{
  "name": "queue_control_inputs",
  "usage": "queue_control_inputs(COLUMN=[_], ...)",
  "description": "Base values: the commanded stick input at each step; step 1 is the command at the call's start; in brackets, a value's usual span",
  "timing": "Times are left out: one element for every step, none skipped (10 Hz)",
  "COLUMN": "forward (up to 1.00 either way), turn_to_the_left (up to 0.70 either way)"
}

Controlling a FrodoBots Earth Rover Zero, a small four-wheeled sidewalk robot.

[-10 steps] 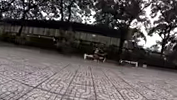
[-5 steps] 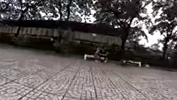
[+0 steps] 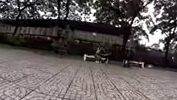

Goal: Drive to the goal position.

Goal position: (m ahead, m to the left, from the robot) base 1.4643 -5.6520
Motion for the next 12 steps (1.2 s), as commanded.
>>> queue_control_inputs(forward=[1.00, 1.00, 1.00, 1.00, 1.00, 1.00, 1.00, 1.00, 1.00, 1.00, 1.00, 1.00], turn_to_the_left=[0.00, 0.00, 0.00, 0.00, 0.00, 0.00, 0.00, 0.00, 0.00, 0.00, 0.00, 0.00])
